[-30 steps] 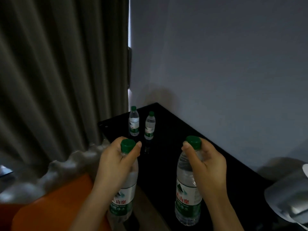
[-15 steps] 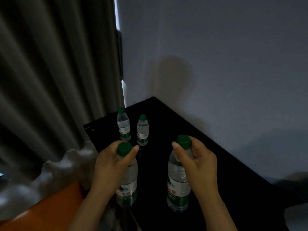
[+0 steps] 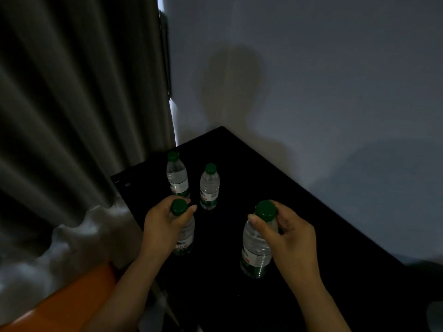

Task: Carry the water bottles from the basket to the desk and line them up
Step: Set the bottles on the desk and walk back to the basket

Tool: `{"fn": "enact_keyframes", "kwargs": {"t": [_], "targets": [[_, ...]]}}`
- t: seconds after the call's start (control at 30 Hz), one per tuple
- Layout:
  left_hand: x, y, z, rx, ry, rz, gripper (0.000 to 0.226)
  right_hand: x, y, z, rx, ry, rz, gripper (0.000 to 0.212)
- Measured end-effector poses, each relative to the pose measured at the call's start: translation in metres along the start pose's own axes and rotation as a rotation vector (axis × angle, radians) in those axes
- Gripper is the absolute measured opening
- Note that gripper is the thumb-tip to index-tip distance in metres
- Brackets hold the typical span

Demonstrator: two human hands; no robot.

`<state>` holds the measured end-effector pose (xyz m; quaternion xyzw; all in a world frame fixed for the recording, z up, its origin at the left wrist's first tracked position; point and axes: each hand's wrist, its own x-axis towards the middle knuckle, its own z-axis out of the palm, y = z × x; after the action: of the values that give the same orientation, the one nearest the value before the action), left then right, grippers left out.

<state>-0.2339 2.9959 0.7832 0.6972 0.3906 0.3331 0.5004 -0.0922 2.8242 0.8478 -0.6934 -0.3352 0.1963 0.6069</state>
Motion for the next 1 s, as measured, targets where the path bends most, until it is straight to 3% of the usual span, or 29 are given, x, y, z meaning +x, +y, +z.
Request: {"fn": "enact_keyframes", "kwargs": {"t": [0.43, 0.63, 1.0], "targets": [[0.056, -0.059, 0.0, -0.006, 0.034, -0.049, 0.008, 0.015, 0.025, 0.026, -0.097, -0.036, 0.118, 0.004], [0.055, -0.067, 0.001, 0.067, 0.083, 0.009, 0.008, 0.018, 0.036, 0.038, -0.099, -0.049, 0.143, 0.008], [0.069, -0.072, 0.001, 0.121, 0.027, -0.028, 0.01, 0.048, 0.068, 0.069, -0.235, -0.102, 0.116, 0.008]]}}
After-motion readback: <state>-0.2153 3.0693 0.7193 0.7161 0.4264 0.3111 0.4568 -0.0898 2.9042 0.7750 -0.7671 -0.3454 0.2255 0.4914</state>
